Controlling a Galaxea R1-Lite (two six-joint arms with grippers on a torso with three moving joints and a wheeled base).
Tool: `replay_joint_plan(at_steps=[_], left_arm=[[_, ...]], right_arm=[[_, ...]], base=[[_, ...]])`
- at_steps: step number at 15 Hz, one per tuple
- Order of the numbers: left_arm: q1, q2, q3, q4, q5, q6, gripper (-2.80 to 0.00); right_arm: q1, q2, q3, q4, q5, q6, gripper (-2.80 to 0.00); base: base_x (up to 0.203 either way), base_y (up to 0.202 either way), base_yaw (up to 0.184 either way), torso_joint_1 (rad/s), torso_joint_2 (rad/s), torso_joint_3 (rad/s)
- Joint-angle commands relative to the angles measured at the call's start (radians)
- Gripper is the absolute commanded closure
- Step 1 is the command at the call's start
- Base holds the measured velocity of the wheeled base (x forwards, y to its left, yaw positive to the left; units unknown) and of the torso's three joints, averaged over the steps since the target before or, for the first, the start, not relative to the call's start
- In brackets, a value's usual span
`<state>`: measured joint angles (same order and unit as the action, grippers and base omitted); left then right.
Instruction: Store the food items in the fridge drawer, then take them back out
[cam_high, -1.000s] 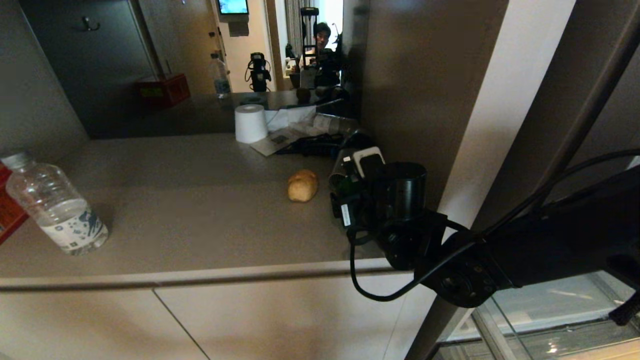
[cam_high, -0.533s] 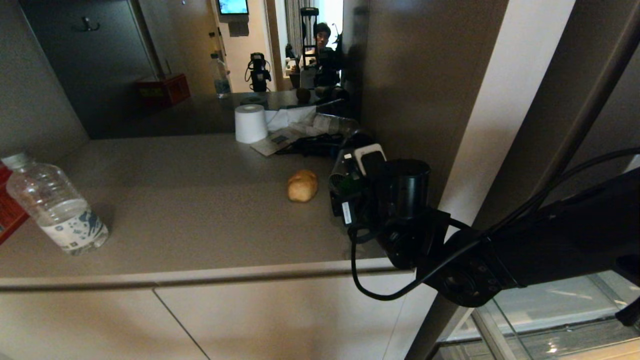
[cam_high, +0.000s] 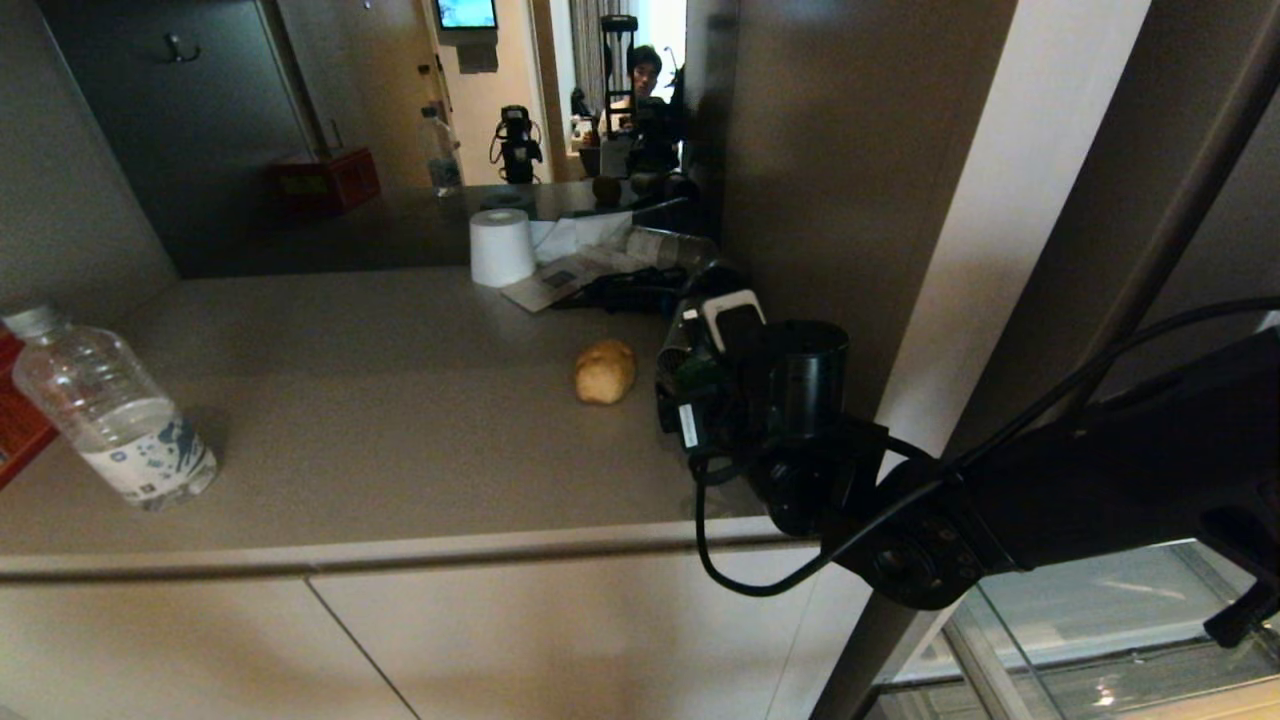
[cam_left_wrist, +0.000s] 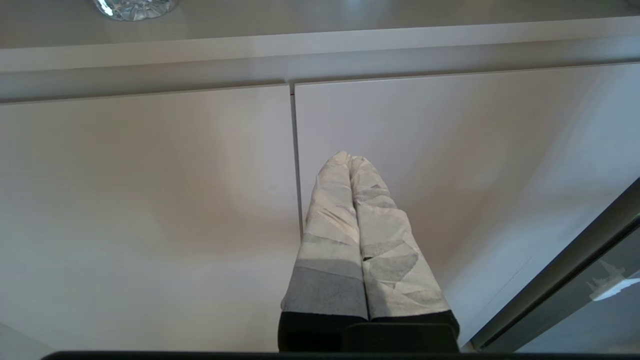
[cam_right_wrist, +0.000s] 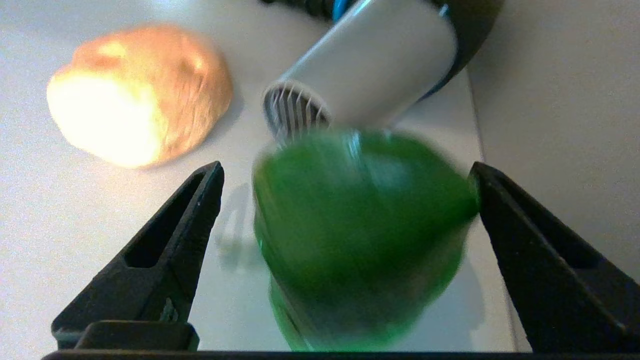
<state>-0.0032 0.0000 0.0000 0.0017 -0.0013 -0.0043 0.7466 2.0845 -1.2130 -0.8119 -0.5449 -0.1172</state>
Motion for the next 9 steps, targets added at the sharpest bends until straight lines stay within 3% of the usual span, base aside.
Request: replay_joint_plan(at_steps=[1, 9], left_arm=[[0.000, 0.002, 0.000, 0.000, 0.000, 0.000, 0.00], [0.000, 0.002, 0.000, 0.000, 0.000, 0.000, 0.00]], right_arm=[[0.000, -0.008, -0.019, -0.005, -0.003, -0.002, -2.80], [0.000, -0.021, -0.060, -0.004, -0.003, -0.004, -2.80]], base=[[0.000, 0.000, 0.000, 0.000, 0.00, 0.000], [0.000, 0.000, 0.000, 0.000, 0.00, 0.000]])
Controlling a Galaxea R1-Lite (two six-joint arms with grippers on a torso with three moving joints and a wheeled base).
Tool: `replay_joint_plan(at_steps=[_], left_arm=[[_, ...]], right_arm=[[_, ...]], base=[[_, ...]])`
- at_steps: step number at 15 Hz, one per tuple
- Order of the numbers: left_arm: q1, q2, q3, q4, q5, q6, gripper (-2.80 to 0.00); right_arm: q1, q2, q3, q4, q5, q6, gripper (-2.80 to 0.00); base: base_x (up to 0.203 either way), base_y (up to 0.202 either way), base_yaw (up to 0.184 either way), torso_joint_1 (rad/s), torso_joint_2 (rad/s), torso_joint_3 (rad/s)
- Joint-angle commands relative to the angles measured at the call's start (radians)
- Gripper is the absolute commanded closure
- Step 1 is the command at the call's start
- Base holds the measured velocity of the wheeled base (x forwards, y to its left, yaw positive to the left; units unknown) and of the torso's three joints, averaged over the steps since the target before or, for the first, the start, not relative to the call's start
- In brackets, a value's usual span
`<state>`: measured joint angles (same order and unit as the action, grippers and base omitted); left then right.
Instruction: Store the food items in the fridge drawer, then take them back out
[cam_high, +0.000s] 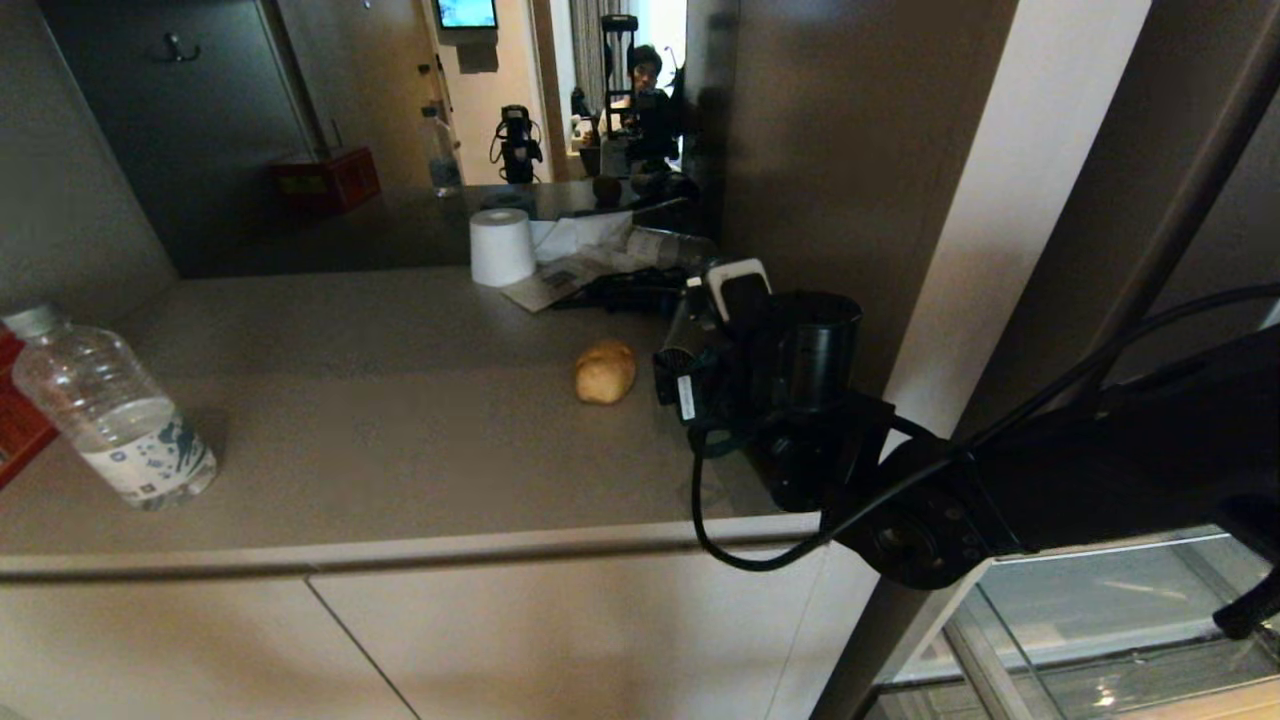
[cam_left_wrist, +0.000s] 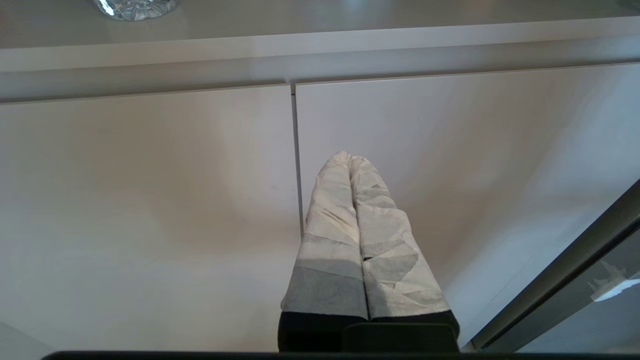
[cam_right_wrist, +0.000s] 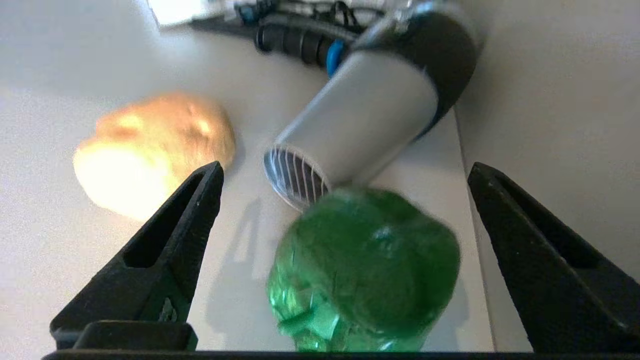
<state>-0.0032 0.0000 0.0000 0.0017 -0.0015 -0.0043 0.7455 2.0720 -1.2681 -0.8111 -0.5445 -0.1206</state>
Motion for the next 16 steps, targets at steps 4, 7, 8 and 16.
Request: replay_joint_plan(at_steps=[4, 7, 8, 16], left_arm=[[0.000, 0.002, 0.000, 0.000, 0.000, 0.000, 0.00], [0.000, 0.002, 0.000, 0.000, 0.000, 0.000, 0.00], [0.000, 0.002, 0.000, 0.000, 0.000, 0.000, 0.00], [0.000, 0.002, 0.000, 0.000, 0.000, 0.005, 0.00]], right_arm=[[0.027, -0.118, 0.024, -0.005, 0.007, 0.000, -2.80], [0.087, -0.229, 0.116, -0.005, 0.029, 0.001, -2.80], [0.114, -0.267, 0.166, -0.005, 0.040, 0.001, -1.89], [0.248, -0.794, 0.627, -0.005, 0.054, 0.009, 0.00]], base=[[0.000, 0.000, 0.000, 0.000, 0.00, 0.000], [0.000, 0.000, 0.000, 0.000, 0.00, 0.000], [0.000, 0.000, 0.000, 0.000, 0.00, 0.000], [0.000, 0.000, 0.000, 0.000, 0.00, 0.000]])
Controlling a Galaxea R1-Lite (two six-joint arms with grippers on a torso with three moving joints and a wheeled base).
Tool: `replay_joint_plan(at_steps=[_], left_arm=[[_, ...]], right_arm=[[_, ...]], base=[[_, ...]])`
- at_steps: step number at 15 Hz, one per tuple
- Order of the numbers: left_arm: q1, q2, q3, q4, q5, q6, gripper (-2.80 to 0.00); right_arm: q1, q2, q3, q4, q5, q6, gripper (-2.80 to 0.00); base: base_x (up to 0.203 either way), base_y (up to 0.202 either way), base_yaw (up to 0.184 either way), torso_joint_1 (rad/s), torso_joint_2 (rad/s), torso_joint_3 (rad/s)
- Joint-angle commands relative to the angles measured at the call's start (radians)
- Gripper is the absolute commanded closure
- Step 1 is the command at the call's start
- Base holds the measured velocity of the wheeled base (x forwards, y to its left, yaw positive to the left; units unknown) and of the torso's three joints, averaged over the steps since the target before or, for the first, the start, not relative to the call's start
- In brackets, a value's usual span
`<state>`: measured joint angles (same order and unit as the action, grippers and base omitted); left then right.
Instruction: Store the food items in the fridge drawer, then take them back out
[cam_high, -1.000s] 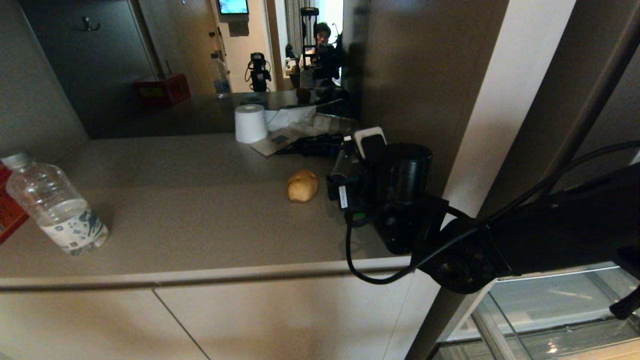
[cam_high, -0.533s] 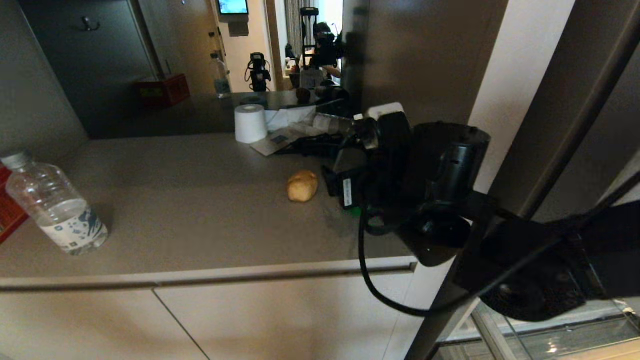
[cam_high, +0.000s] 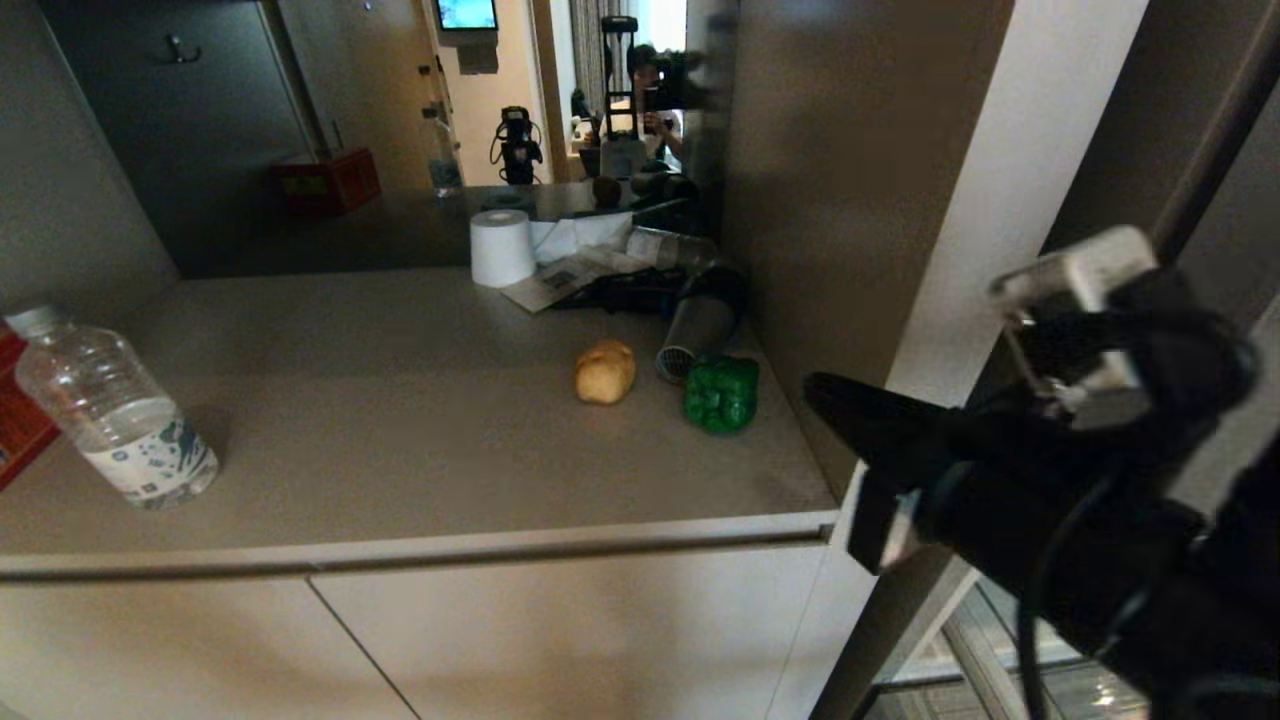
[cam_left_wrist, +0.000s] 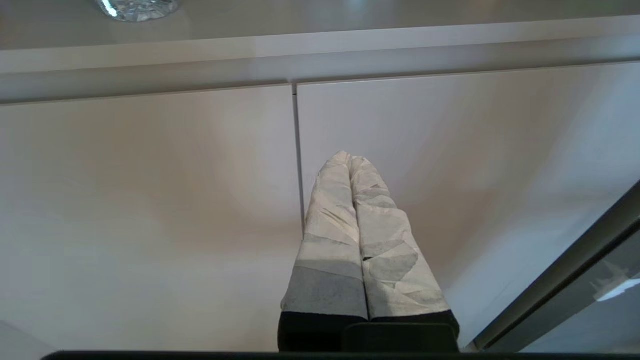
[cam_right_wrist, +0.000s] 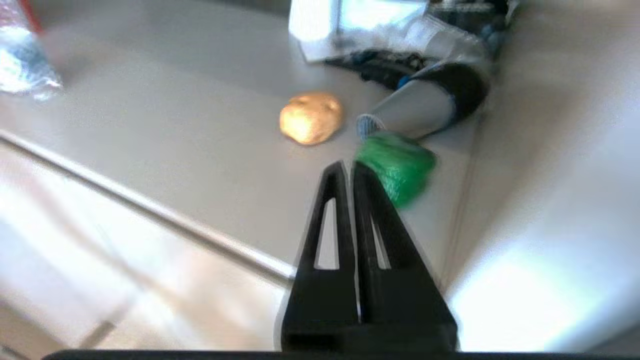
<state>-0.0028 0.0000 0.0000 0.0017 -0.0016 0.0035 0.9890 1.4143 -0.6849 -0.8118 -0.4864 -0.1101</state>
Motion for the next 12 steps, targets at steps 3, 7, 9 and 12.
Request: replay_joint_plan(at_steps=[3, 7, 9, 12], left_arm=[[0.000, 0.002, 0.000, 0.000, -0.001, 0.013, 0.00], [0.000, 0.002, 0.000, 0.000, -0.001, 0.013, 0.00], [0.000, 0.002, 0.000, 0.001, -0.001, 0.013, 0.00], [0.000, 0.002, 0.000, 0.001, 0.000, -0.002, 0.00]], right_arm=[[-0.053, -0.402, 0.165, 0.000, 0.027, -0.006, 0.00], [-0.418, -0.748, 0.163, 0.120, 0.050, -0.002, 0.00], [-0.653, -0.883, 0.156, 0.291, 0.073, 0.038, 0.00], [-0.819, -1.071, 0.251, 0.712, 0.143, 0.087, 0.00]], base=[[0.000, 0.000, 0.000, 0.000, 0.00, 0.000], [0.000, 0.000, 0.000, 0.000, 0.00, 0.000], [0.000, 0.000, 0.000, 0.000, 0.00, 0.000], [0.000, 0.000, 0.000, 0.000, 0.00, 0.000]])
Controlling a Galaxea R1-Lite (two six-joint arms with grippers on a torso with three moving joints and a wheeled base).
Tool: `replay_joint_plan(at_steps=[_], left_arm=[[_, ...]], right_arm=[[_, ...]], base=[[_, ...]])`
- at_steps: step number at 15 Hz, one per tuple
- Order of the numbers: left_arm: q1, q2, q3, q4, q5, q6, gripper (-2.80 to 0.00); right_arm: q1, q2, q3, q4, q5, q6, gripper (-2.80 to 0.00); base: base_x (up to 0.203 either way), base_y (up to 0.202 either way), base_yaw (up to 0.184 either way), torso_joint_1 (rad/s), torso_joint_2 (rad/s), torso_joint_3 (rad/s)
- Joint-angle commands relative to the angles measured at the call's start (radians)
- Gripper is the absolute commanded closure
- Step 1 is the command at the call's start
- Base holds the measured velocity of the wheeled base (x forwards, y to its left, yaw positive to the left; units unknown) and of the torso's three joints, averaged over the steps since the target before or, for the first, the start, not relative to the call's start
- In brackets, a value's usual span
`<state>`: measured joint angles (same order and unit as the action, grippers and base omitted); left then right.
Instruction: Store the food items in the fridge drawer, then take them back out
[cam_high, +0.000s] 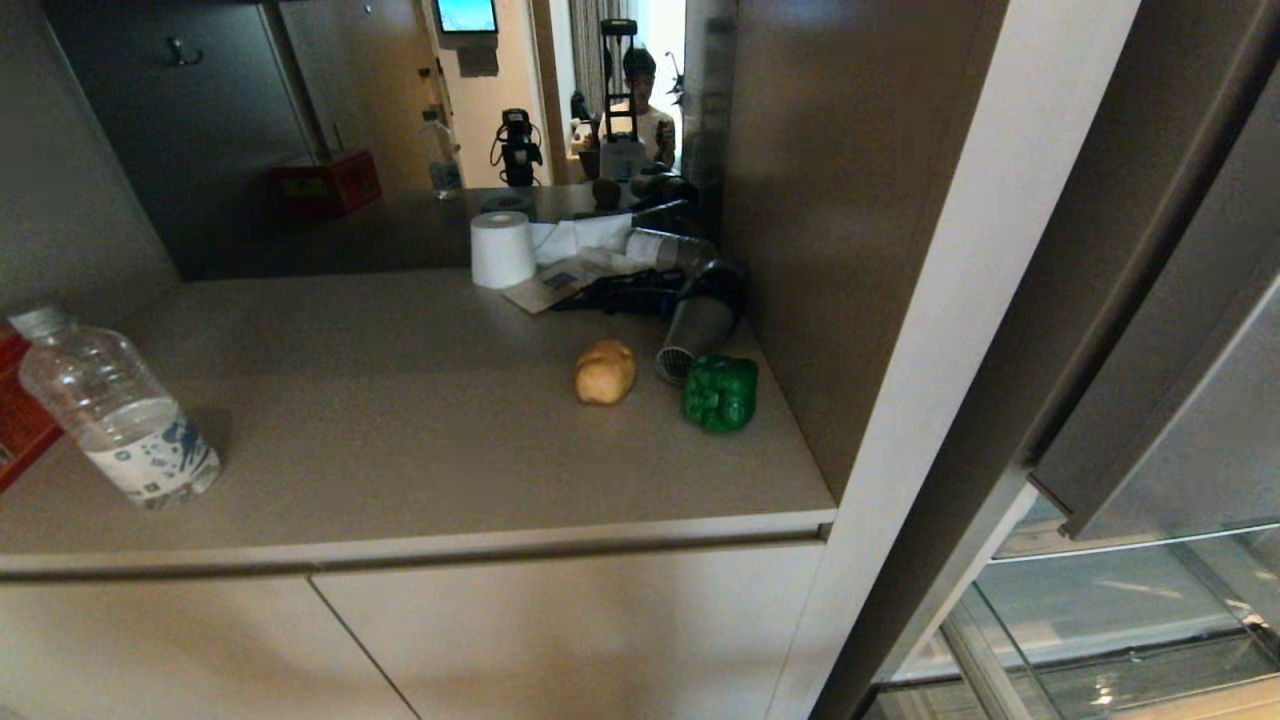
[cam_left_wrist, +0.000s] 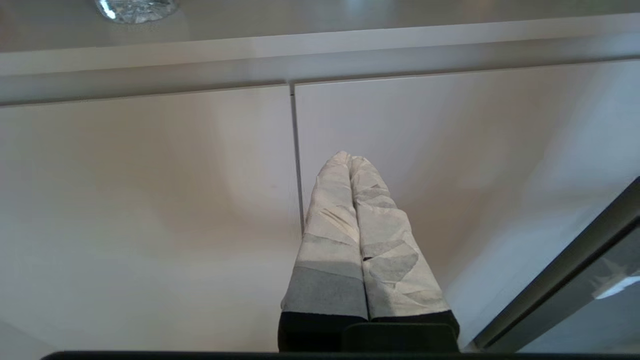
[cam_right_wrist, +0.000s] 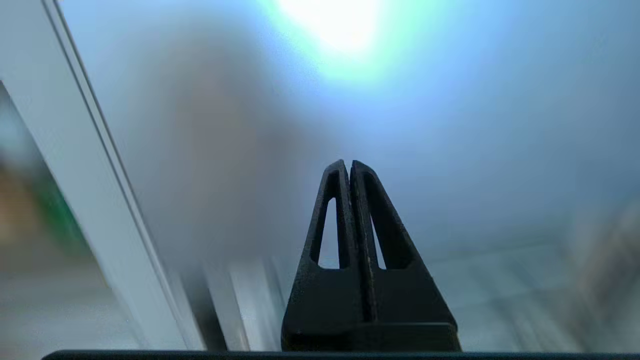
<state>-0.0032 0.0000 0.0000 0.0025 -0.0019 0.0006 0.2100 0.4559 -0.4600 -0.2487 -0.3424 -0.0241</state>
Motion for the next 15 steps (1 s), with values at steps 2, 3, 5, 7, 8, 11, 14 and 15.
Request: replay_joint_plan(at_steps=[2, 3, 5, 7, 8, 11, 14, 15], left_arm=[[0.000, 0.002, 0.000, -0.001, 0.000, -0.001, 0.00], [-0.001, 0.002, 0.000, -0.001, 0.000, 0.001, 0.00], [0.000, 0.002, 0.000, -0.001, 0.000, 0.004, 0.00], [-0.001, 0.002, 0.000, -0.001, 0.000, 0.003, 0.00], [-0.001, 0.002, 0.000, -0.001, 0.000, 0.003, 0.00], [-0.001, 0.002, 0.000, -0.001, 0.000, 0.003, 0.00], [-0.001, 0.002, 0.000, -0.001, 0.000, 0.001, 0.00], [-0.001, 0.002, 0.000, -0.001, 0.000, -0.001, 0.00]], right_arm=[[-0.053, -0.175, 0.178, 0.255, 0.021, -0.002, 0.00], [-0.055, -0.178, 0.257, 0.263, 0.029, -0.004, 0.00], [-0.058, -0.180, 0.391, 0.250, 0.118, -0.007, 0.00], [-0.060, -0.180, 0.442, 0.247, 0.327, 0.008, 0.00], [-0.064, -0.177, 0.448, 0.262, 0.342, 0.006, 0.00], [-0.143, -0.185, 0.449, 0.267, 0.330, -0.023, 0.00], [-0.237, -0.261, 0.451, 0.263, 0.337, -0.029, 0.00], [-0.234, -0.290, 0.451, 0.263, 0.337, -0.025, 0.00]], base=[[0.000, 0.000, 0.000, 0.000, 0.00, 0.000], [0.000, 0.000, 0.000, 0.000, 0.00, 0.000], [0.000, 0.000, 0.000, 0.000, 0.00, 0.000], [0.000, 0.000, 0.000, 0.000, 0.00, 0.000], [0.000, 0.000, 0.000, 0.000, 0.00, 0.000], [0.000, 0.000, 0.000, 0.000, 0.00, 0.000], [0.000, 0.000, 0.000, 0.000, 0.00, 0.000], [0.000, 0.000, 0.000, 0.000, 0.00, 0.000]])
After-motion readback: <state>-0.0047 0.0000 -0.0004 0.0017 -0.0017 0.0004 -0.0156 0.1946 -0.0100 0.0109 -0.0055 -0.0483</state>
